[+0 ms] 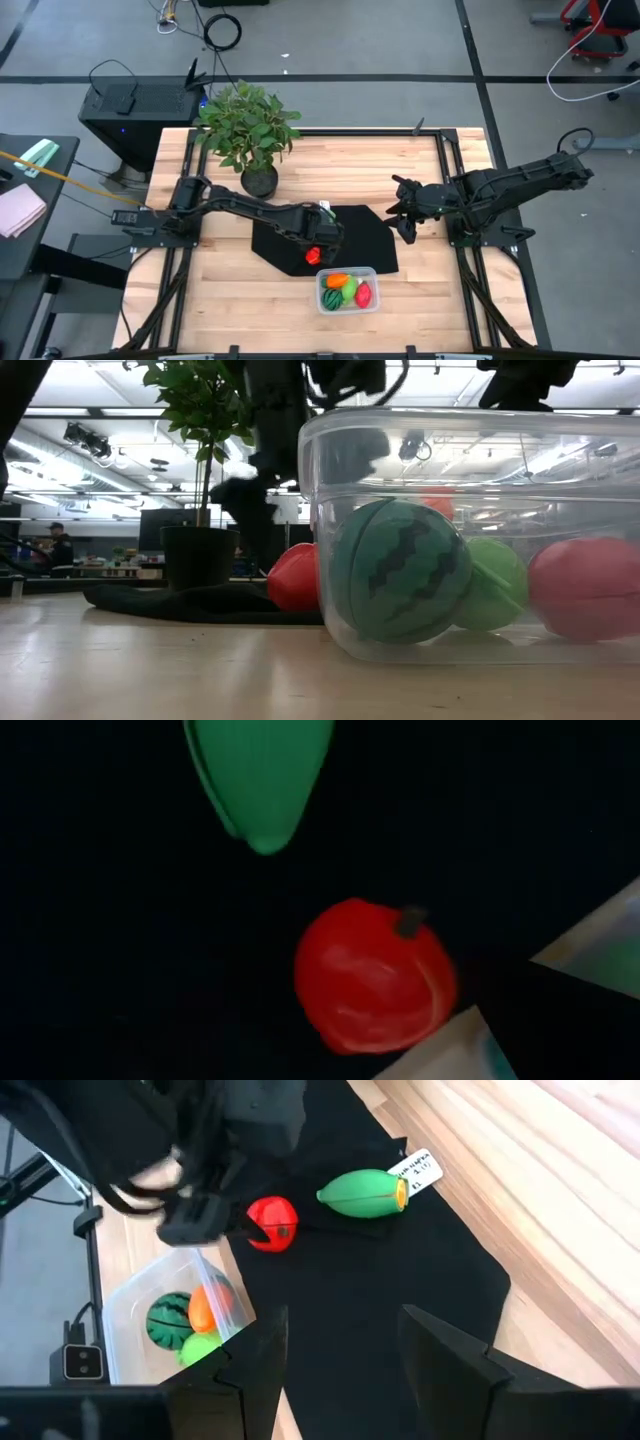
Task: Pick and placing Produce into tupperware
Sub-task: Put the apple into the transparent bin
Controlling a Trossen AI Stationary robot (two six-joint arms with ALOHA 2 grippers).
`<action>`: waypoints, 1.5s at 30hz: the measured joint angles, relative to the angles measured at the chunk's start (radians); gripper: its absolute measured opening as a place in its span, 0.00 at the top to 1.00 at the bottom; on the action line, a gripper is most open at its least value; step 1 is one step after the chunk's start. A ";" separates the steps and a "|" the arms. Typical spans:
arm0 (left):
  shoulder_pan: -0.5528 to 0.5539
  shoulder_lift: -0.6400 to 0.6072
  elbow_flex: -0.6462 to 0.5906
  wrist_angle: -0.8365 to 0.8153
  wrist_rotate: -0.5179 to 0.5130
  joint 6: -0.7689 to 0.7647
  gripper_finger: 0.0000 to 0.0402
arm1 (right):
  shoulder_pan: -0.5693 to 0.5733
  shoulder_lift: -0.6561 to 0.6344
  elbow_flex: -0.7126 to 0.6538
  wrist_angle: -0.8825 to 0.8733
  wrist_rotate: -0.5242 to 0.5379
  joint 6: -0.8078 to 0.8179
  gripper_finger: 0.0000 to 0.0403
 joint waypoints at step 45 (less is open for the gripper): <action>-0.028 0.067 -0.002 0.052 0.063 0.077 0.24 | 0.000 -0.001 0.000 0.005 0.025 -0.008 0.51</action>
